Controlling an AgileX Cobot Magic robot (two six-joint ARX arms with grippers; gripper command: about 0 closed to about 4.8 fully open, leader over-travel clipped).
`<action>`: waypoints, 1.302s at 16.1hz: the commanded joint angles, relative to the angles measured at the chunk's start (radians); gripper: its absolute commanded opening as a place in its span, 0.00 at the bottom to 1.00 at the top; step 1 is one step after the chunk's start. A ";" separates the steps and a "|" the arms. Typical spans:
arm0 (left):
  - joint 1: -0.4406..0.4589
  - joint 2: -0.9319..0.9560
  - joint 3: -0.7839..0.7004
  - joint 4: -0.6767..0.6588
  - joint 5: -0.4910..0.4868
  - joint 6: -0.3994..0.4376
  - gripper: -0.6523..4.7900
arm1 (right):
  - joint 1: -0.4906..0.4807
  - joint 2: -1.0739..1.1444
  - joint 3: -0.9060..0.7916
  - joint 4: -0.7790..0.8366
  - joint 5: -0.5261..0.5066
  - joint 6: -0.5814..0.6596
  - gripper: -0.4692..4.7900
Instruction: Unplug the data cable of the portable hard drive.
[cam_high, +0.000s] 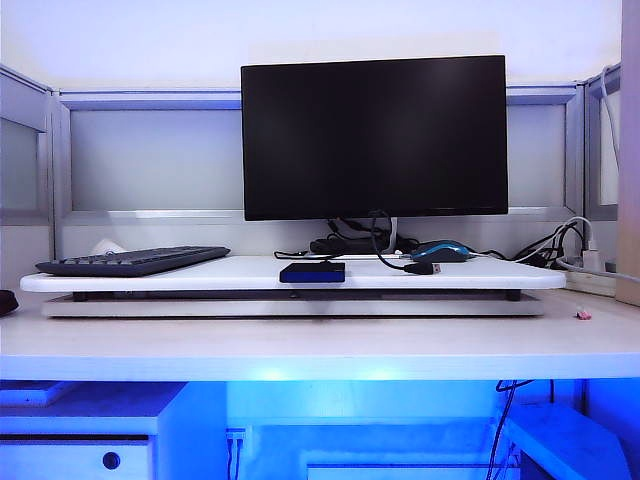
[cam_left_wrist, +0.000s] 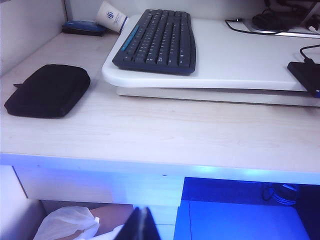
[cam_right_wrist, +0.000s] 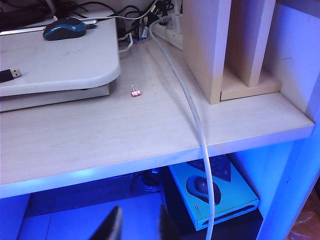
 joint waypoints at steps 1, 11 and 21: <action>0.000 0.000 -0.004 -0.009 -0.008 0.001 0.11 | 0.000 -0.004 0.002 0.005 -0.001 0.000 0.09; 0.000 0.000 0.020 0.053 0.069 -0.115 0.12 | 0.000 -0.004 0.002 0.134 -0.178 0.035 0.09; 0.000 0.000 0.146 0.089 0.204 -0.353 0.27 | 0.000 -0.004 0.068 0.217 -0.217 0.128 0.46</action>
